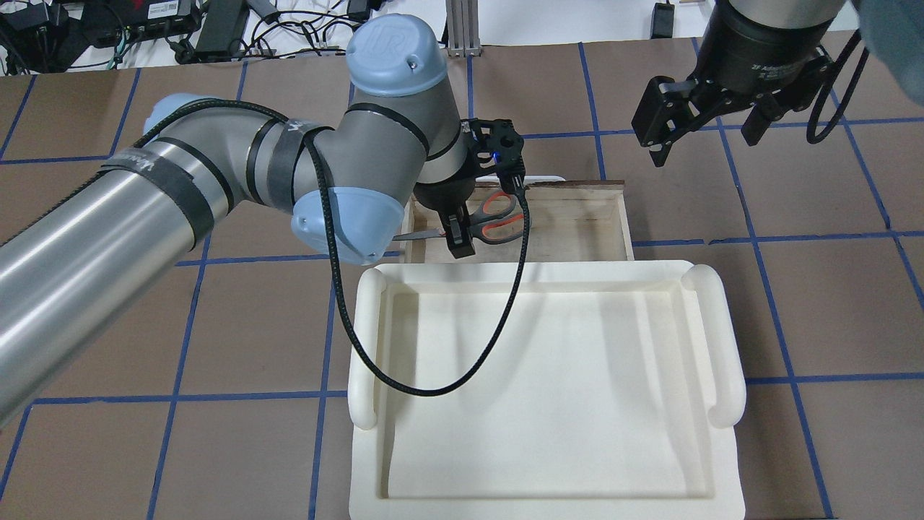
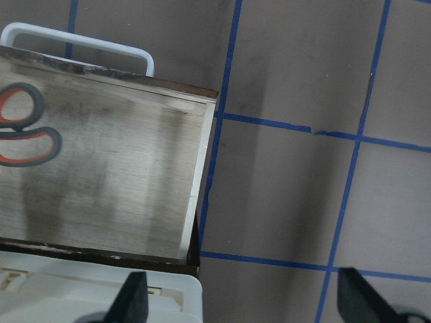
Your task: Place scissors in drawer with both arms
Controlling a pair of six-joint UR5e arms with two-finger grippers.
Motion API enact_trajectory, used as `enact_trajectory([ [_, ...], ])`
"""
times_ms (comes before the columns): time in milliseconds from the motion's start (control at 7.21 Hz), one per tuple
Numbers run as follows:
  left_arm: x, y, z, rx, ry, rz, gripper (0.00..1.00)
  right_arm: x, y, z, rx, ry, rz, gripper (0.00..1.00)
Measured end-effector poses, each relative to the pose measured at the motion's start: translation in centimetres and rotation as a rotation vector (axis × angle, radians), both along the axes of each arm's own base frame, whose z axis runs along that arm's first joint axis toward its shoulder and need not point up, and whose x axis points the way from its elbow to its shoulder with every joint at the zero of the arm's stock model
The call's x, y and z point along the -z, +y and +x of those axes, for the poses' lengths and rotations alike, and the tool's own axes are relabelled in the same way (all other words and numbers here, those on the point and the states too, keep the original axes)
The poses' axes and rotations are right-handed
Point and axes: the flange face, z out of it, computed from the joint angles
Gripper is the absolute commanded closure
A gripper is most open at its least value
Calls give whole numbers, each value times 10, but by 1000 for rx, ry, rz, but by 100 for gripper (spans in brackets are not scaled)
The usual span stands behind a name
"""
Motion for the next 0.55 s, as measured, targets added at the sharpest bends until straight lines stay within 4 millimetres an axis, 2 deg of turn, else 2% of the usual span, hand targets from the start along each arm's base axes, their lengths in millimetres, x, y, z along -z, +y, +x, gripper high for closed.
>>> enact_trajectory([
  [277, 11, 13, -24, 7, -9, 14, 100, -2, 3, 6, 69, -34, -3, 0],
  [554, 27, 15, -33, 5, -19, 38, 100, -3, 4, 7, 101, -40, -8, 0],
])
